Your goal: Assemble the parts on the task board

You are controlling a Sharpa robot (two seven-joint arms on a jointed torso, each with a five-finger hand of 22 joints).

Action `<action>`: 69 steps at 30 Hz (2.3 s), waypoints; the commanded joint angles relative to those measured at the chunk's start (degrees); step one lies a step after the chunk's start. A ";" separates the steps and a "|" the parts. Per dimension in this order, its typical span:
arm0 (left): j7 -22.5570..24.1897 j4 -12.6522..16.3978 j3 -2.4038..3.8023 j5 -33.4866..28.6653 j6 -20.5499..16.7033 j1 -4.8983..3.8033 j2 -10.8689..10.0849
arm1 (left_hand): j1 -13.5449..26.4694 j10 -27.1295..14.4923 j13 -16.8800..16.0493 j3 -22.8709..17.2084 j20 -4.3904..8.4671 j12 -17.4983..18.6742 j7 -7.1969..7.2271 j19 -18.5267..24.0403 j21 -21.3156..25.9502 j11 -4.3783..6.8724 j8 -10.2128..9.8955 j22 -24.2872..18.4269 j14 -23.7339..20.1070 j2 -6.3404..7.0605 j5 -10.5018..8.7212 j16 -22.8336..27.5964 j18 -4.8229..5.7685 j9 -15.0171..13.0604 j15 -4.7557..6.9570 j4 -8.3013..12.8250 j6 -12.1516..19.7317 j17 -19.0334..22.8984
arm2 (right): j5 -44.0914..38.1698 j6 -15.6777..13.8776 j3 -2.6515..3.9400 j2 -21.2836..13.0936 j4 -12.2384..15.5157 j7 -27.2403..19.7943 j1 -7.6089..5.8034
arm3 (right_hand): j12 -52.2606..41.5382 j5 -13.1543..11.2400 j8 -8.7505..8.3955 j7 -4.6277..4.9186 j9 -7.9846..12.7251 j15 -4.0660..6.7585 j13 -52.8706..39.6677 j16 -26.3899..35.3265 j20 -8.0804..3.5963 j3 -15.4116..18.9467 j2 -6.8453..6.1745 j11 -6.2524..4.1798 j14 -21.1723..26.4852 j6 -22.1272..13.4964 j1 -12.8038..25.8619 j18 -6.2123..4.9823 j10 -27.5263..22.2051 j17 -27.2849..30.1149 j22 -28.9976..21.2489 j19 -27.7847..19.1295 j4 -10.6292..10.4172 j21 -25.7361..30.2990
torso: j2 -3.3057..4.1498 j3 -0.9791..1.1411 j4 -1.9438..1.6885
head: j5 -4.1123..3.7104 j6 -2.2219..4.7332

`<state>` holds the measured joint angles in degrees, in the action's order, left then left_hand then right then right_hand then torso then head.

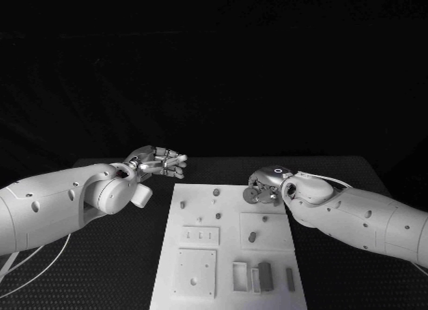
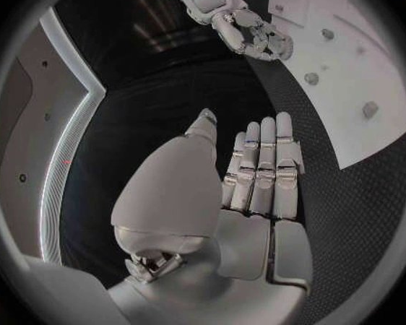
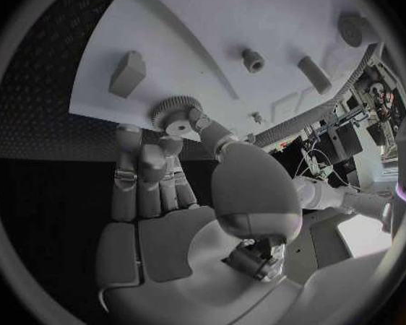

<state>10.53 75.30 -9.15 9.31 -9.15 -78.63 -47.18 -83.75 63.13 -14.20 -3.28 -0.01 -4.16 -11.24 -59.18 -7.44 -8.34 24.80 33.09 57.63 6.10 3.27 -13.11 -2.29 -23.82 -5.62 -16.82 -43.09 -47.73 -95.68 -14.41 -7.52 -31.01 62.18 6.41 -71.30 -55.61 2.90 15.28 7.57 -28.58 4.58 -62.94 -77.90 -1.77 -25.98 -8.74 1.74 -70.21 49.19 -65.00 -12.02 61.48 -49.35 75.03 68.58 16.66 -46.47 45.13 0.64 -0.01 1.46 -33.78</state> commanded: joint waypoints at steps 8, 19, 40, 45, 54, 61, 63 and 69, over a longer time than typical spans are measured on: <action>0.26 0.45 0.02 0.44 0.84 -0.06 -0.15 | 0.33 -0.23 -0.07 -0.22 -0.26 0.26 -0.07 0.06 0.31 -0.12 -0.21 -0.03 0.08 -0.37 -0.21 0.31 -1.13 -0.11 -0.43 0.14 0.19 -0.09 | 0.36 4.38 -0.55 0.24 -1.47 -0.10 1.57 | -4.10 -0.13 0.11 0.67 0.09 -0.14 -1.59 -2.21 -0.30 -0.69 1.79 0.06 0.26 1.20 1.91 -2.98 -3.68 -1.25 1.29 -0.31 -0.03 -1.70 | 0.00 0.00 -0.02 | 0.16 -0.55; 0.31 0.30 0.02 0.46 0.86 -0.05 0.04 | 0.29 -0.23 -0.09 -0.24 -0.26 0.26 -0.06 0.05 0.32 -0.12 -0.22 -0.02 0.09 -0.38 -0.21 0.33 -1.13 -0.14 -0.43 0.14 0.18 -0.11 | 1.76 6.83 -0.58 0.53 -2.19 -0.85 1.78 | -5.51 -0.13 0.67 0.20 -0.11 0.32 -1.33 -2.89 -0.55 -1.50 4.91 -0.41 0.25 2.47 3.62 -2.98 -3.73 -1.47 1.20 -0.34 -0.31 -2.75 | -0.07 -0.01 -0.04 | 0.14 -0.78; 0.28 0.51 0.02 0.70 0.65 -0.05 -0.22 | 0.20 -0.23 -0.11 -0.27 -0.26 0.25 -0.05 0.04 0.35 -0.11 -0.25 -0.01 0.11 -0.37 -0.21 0.36 -1.14 -0.21 -0.43 0.15 0.17 -0.15 | 0.54 3.75 -1.01 0.56 -2.06 -0.34 2.17 | -7.07 -0.12 2.26 -0.80 -0.86 1.15 -0.26 -3.74 -1.15 -2.08 8.10 -1.33 -0.29 5.53 2.24 -2.98 -2.55 -1.58 1.20 -0.42 0.16 -4.49 | -0.10 -0.04 0.04 | 0.12 -0.93; 0.37 0.63 0.02 0.79 0.45 -0.05 -0.39 | 0.18 -0.23 -0.12 -0.28 -0.26 0.24 -0.05 0.03 0.35 -0.11 -0.25 -0.01 0.11 -0.37 -0.21 0.37 -1.14 -0.22 -0.43 0.15 0.17 -0.16 | -1.03 0.65 -0.98 0.00 -0.62 1.14 2.11 | -7.26 -0.12 2.88 -1.39 -1.28 1.73 0.25 -3.89 -1.42 -2.30 8.68 -1.91 -0.73 6.68 1.84 -2.98 -1.83 -1.52 1.14 -0.11 0.17 -4.90 | -0.10 -0.05 0.08 | 0.04 -0.81; 0.45 0.78 0.02 0.82 0.26 -0.06 -0.52 | 0.13 -0.22 -0.13 -0.28 -0.26 0.24 -0.04 0.03 0.36 -0.11 -0.26 0.00 0.12 -0.35 -0.21 0.38 -1.14 -0.24 -0.43 0.16 0.16 -0.17 | -3.50 -4.37 -0.86 -1.04 2.42 4.11 0.73 | -7.44 -0.13 3.47 -1.99 -1.78 2.31 1.16 -4.04 -1.71 -2.38 8.66 -2.51 -1.53 7.91 1.73 -2.98 -0.54 -1.41 1.07 0.50 0.15 -5.48 | -0.10 -0.06 0.09 | -0.14 -0.35; 0.49 0.78 0.02 0.82 0.15 -0.06 -0.69 | 0.07 -0.19 -0.15 -0.29 -0.27 0.22 0.00 0.03 0.38 -0.09 -0.26 0.01 0.13 -0.35 -0.21 0.39 -1.14 -0.28 -0.42 0.16 0.13 -0.19 | -4.72 -6.07 -0.45 -2.02 5.63 5.08 -0.14 | -7.42 -0.13 3.51 -2.08 -1.86 2.40 1.43 -4.03 -1.75 -2.34 8.47 -2.60 -1.72 8.09 1.89 -2.98 -0.25 -1.37 1.04 0.67 0.13 -5.60 | -0.15 0.00 0.07 | 0.06 -0.13; 0.48 0.78 0.02 0.82 0.13 -0.06 -0.73 | 0.06 -0.19 -0.15 -0.30 -0.27 0.22 0.00 0.02 0.38 -0.09 -0.26 0.01 0.13 -0.34 -0.21 0.40 -1.14 -0.29 -0.43 0.16 0.13 -0.19 | -5.54 -5.62 -0.35 -2.14 6.82 5.38 -0.30 | -7.42 -0.13 3.52 -2.11 -1.88 2.42 1.51 -4.02 -1.77 -2.35 8.40 -2.63 -1.77 8.15 1.89 -2.98 -0.17 -1.35 1.03 0.71 0.13 -5.62 | -0.18 0.00 0.08 | 0.07 -0.06; 0.48 0.68 0.02 0.82 0.06 -0.06 -0.59 | 0.05 -0.18 -0.16 -0.29 -0.27 0.21 0.01 0.02 0.39 -0.09 -0.26 0.01 0.14 -0.34 -0.22 0.40 -1.14 -0.31 -0.43 0.16 0.13 -0.20 | -7.05 -4.92 -0.25 -1.17 9.74 5.52 -0.44 | -7.40 -0.13 3.53 -2.15 -1.91 2.47 1.67 -4.00 -1.80 -2.34 8.12 -2.67 -1.87 8.23 1.92 -2.98 -0.01 -1.32 1.01 0.80 0.13 -5.67 | -0.15 0.03 0.07 | 0.28 0.19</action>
<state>10.46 75.92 -9.16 9.83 -9.26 -78.63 -47.90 -83.75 63.13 -14.26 -3.28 -0.02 -4.16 -11.24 -59.18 -7.45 -8.34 24.80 33.09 57.62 6.10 3.27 -12.89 -2.27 -24.07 -5.62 -16.82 -43.09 -47.86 -100.06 -19.30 -7.78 -32.41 71.51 10.77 -71.73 -62.85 2.51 17.83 6.64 -28.64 6.47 -61.33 -81.55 -3.51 -28.17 -0.53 -0.02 -72.07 50.08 -63.46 -11.30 62.06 -50.73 75.03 68.93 17.01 -51.90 44.96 0.65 0.07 1.68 -33.68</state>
